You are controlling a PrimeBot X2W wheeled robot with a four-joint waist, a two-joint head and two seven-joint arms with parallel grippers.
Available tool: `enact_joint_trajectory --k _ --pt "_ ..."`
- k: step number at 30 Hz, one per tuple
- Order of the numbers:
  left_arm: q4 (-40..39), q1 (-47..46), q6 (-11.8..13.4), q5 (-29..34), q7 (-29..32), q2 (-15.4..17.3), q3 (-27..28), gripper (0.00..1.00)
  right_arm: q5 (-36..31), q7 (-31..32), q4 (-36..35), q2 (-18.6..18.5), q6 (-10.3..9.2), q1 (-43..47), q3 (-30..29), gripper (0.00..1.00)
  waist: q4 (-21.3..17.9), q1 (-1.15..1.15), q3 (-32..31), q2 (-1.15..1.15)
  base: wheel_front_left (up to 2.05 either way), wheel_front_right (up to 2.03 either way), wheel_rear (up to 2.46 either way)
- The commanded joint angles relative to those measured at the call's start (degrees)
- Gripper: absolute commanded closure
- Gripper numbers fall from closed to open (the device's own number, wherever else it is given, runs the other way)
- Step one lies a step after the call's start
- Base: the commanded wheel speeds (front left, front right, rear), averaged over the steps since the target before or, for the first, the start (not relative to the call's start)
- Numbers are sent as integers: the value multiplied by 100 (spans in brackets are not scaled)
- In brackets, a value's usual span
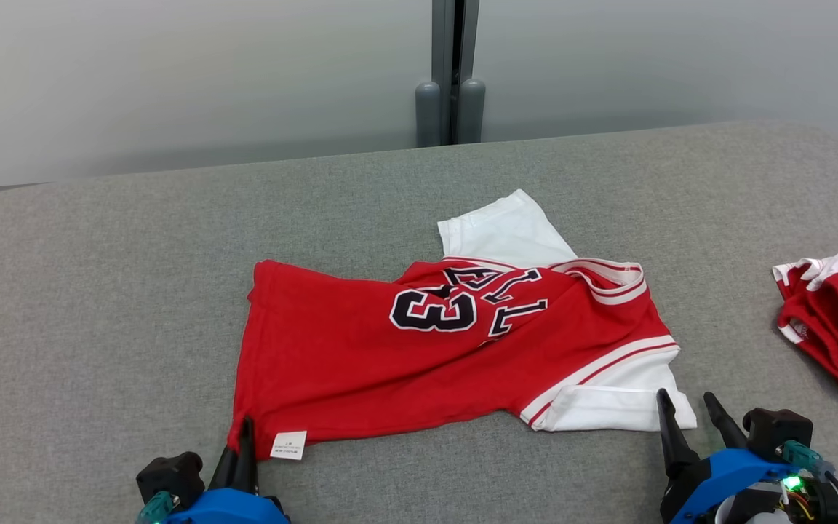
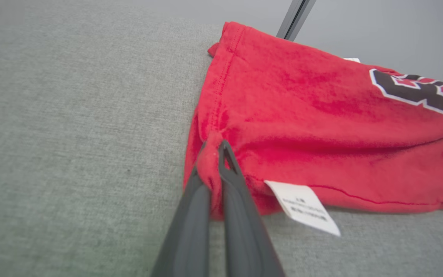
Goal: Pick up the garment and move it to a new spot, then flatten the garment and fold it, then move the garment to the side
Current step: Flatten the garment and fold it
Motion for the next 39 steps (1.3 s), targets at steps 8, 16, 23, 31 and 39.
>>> enact_joint_trajectory --k 8,16,23,31,39 --pt "-10 -97 53 -86 -14 3 -140 100 -42 -18 333 38 0 -151 -36 0 -3 0 40 0 0 0 0" --pt "15 -151 72 -63 -14 3 -101 100 87 -4 476 60 0 -247 96 43 13 0 133 0 0 0 0" --pt "72 -154 43 -70 -14 2 -72 100 88 -5 378 52 0 -187 130 86 12 0 139 0 0 0 0" --pt "34 -108 3 -108 -14 2 -62 100 -28 -9 -155 7 0 -9 -30 100 -38 0 19 0 0 0 0" --pt "-490 -261 -68 70 -13 4 87 100 -131 -10 -1267 10 0 198 -217 100 -108 0 -270 0 0 0 0"
